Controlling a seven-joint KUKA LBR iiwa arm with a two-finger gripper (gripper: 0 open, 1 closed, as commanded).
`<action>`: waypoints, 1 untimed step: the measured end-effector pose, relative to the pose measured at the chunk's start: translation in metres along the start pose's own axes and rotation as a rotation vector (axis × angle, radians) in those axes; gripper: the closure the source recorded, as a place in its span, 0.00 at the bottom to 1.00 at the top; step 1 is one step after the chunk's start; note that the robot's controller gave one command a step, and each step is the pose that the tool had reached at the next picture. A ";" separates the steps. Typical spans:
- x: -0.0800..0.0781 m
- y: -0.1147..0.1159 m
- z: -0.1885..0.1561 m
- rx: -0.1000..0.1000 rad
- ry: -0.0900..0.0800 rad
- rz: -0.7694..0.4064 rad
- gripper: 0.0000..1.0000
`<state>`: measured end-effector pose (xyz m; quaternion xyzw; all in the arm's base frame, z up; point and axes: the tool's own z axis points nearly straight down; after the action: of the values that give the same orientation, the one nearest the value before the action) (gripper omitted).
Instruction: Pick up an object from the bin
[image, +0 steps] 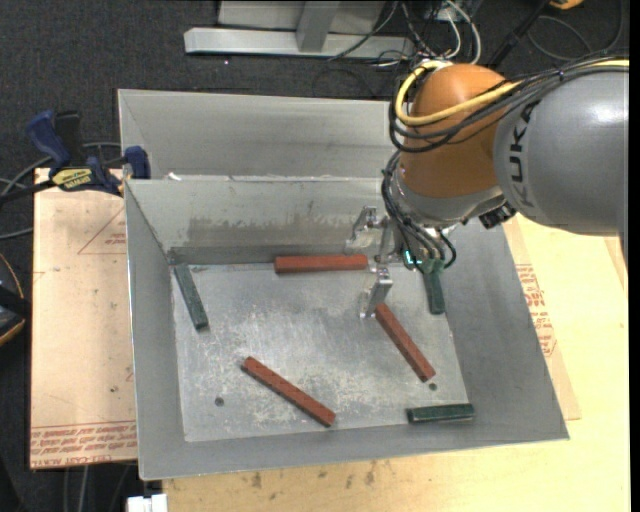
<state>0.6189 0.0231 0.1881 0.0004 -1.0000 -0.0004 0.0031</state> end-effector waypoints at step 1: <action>-0.002 0.000 -0.004 0.000 -0.008 0.001 0.00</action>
Offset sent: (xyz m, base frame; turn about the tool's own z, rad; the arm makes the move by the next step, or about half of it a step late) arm -0.0298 -0.1051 -0.0794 0.0363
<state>0.6206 0.0230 0.1926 0.0001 -1.0000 -0.0005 -0.0007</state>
